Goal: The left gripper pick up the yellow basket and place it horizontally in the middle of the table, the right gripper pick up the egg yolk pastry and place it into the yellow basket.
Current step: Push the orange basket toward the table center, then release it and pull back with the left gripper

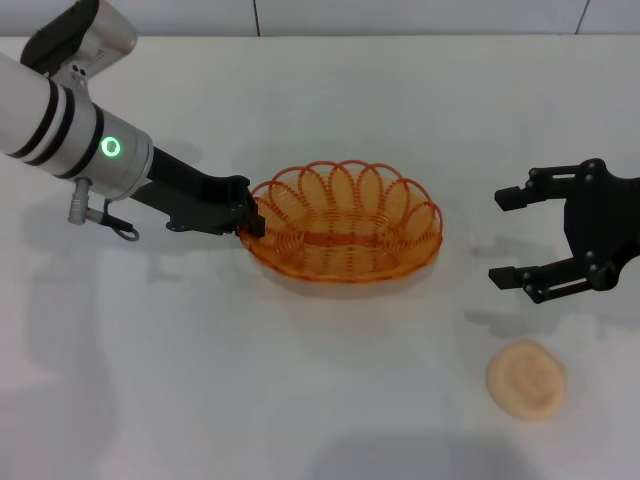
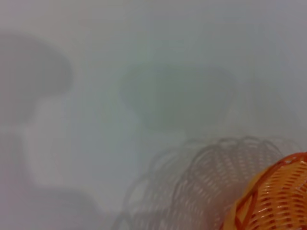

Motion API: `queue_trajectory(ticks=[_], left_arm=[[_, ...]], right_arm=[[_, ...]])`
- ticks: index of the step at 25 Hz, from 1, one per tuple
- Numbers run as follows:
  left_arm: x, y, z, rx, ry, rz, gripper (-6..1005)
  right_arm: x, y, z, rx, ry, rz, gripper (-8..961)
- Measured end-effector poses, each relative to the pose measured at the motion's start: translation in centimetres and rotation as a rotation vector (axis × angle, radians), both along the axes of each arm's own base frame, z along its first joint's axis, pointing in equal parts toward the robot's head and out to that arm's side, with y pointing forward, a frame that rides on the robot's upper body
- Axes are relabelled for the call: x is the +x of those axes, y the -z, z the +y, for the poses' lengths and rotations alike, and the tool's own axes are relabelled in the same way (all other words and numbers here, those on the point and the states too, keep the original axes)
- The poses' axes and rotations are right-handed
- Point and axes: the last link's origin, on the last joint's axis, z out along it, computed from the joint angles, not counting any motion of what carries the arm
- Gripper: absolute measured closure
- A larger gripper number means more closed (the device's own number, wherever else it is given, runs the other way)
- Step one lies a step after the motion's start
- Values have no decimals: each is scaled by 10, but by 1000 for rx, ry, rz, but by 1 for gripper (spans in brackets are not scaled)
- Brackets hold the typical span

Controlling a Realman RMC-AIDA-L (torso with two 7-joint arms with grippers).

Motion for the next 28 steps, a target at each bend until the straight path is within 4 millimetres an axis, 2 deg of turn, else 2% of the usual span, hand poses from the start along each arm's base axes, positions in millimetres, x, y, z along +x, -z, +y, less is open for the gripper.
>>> queue_trajectory(ticks=[16,22,28], left_arm=[[1,0,-1,-7,16,1,846],[7,-6,5,9,66,-25,624],[19,-21,14,48,158,-18,347]], right_arm=[[0,0,0,1,0,-1,126],[0,-1,0,2,0,-1,127],[0,-2,1,8,2,1,127]])
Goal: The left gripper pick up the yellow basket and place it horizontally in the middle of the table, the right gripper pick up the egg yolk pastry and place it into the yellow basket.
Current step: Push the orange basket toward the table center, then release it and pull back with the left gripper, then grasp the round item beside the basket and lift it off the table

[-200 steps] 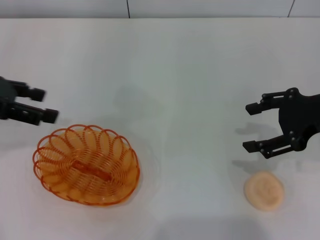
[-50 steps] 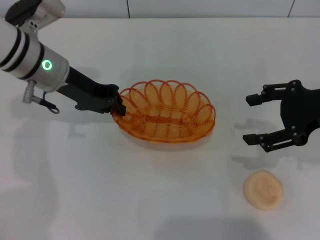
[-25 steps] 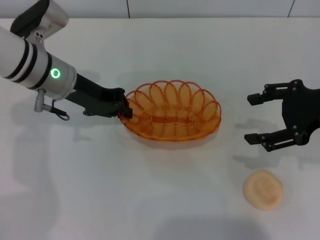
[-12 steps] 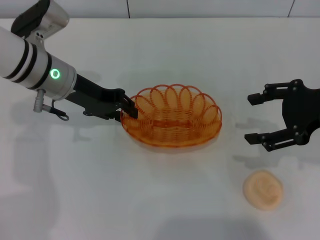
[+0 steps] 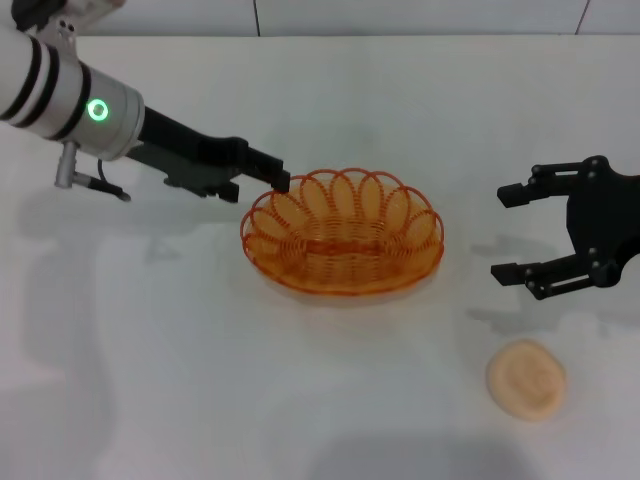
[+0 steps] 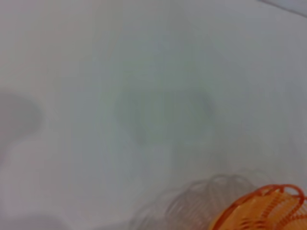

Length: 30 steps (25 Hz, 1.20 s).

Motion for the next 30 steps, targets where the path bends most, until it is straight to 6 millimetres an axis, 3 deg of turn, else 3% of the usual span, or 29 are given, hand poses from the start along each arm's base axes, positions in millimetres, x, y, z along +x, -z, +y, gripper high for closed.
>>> queue_trajectory(ticks=[4,9,14,20,30], left_arm=[[10,-11,5,53,87,-19,193],[15,-38,6,217,281,-127,151],[12,-54,-5,264,460,-216,117],[5,-55,-27,164,677,-190,117],[-2,-42,-54,69,871,-200,117]], right_arm=[[3,-4,0,14,17,6,127],[7,-4,-2,13,42,4,127],[15,-5,-4,9,114,-35,127],[15,-2,-7,-3,191,-123,127],[15,12,-13,-53,278,-225,128]])
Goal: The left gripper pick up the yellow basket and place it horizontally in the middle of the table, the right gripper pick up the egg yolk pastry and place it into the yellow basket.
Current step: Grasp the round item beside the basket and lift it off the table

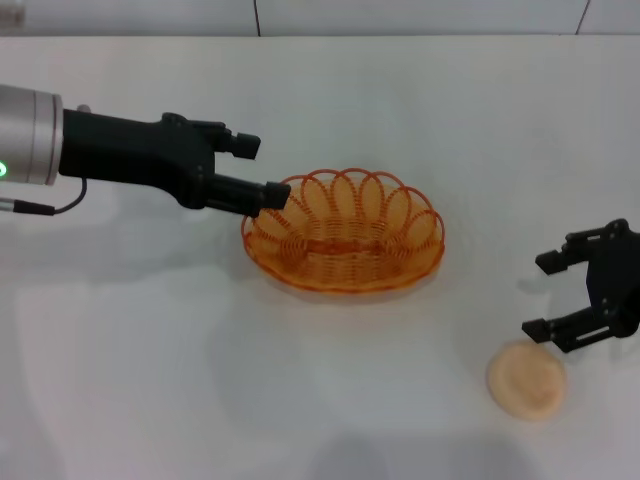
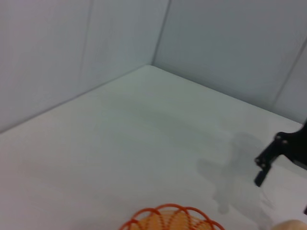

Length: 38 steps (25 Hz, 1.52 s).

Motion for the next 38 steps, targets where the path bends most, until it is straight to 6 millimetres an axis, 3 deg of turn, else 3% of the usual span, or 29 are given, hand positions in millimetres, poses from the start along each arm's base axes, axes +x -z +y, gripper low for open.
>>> queue_trajectory(ticks=[13,27,38], left_arm=[[6,6,-7,-61,52,5,117],[6,9,-10,-68,39,-12,117],[7,9,-8,-58,41,-11,117]], right_arm=[[7,10,-10,-69,75,-75,128],[11,26,-8,-73,56,-141,243],[10,26,-8,-81,65,-140,675]])
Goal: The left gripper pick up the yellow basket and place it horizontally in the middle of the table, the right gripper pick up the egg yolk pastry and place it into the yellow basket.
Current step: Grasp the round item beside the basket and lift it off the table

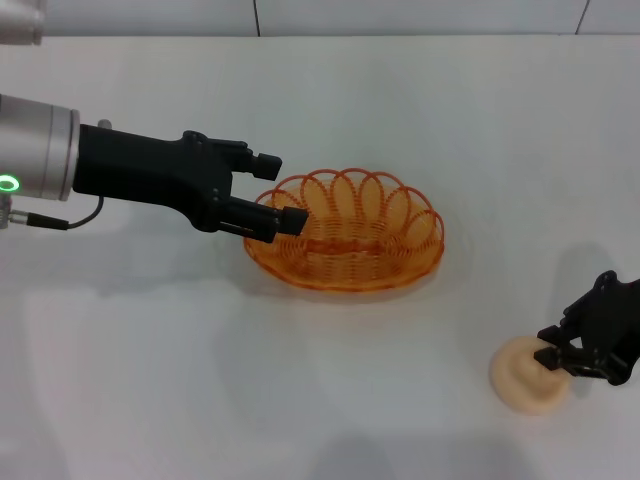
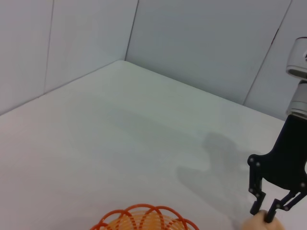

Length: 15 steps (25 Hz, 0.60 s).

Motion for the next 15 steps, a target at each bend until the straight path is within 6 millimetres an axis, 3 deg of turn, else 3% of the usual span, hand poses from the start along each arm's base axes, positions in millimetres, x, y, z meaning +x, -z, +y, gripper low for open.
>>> queue_trajectory(ticks=[15], left_arm=[[-1,-1,0,7,-3,-3,117]], right_arm=[[-6,0,0,-5,-8,5,899]])
